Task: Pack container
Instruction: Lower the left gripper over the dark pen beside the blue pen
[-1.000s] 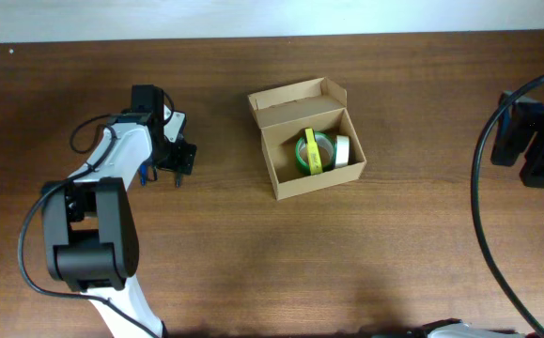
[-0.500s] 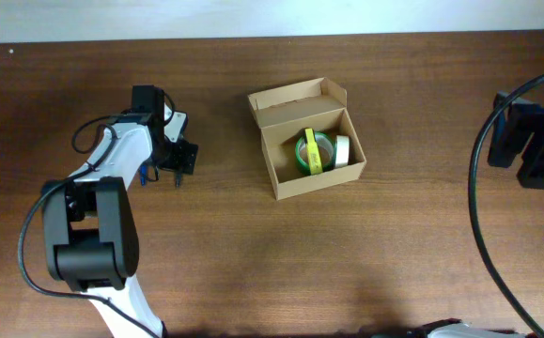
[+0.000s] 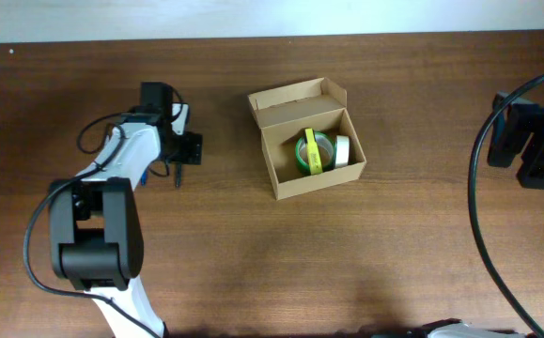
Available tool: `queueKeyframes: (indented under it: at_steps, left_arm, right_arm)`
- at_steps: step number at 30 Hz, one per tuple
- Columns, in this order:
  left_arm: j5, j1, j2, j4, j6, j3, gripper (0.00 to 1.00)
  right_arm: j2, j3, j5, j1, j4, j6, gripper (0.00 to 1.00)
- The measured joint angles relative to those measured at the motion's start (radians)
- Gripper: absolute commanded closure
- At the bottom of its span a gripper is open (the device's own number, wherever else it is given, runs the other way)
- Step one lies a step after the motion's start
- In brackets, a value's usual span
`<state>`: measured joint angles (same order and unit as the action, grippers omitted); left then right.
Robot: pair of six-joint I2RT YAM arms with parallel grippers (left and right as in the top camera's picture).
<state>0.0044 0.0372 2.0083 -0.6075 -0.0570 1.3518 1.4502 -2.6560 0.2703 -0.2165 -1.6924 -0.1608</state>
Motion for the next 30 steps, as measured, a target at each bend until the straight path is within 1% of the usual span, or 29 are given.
queueKeyframes:
  at_steps: [5,14,16,19,24,26,30]
  left_arm:
    - [-0.009,0.035,0.021,0.021,0.003,0.000,0.20]
    - [-0.041,0.035,0.035,0.037,0.006,0.000,0.19]
    - [-0.049,0.035,0.036,0.037,0.006,0.000,0.21]
    - [-0.059,0.035,0.039,0.047,0.007,0.000,0.29]
    - [-0.064,0.035,0.045,0.058,0.012,0.000,0.51]
    - [-0.063,0.035,0.048,0.061,0.013,0.000,0.61]
    - [-0.057,0.036,0.058,0.067,0.014,0.008,0.78]
  right_arm:
    - [0.000,0.000,0.000,0.000,0.000,0.000,0.01]
    - [0.000,0.000,-0.019,0.000,0.000,0.000,0.01]
    - [0.000,0.000,-0.025,0.000,0.000,0.000,0.01]
    - [0.000,0.000,-0.037,0.000,0.000,0.000,0.01]
    - [-0.009,0.012,-0.053,0.000,0.000,0.000,0.01]
    - [-0.021,0.034,-0.058,0.000,0.000,-0.001,0.01]
    - [-0.045,0.080,-0.064,0.000,0.000,-0.001,0.01]
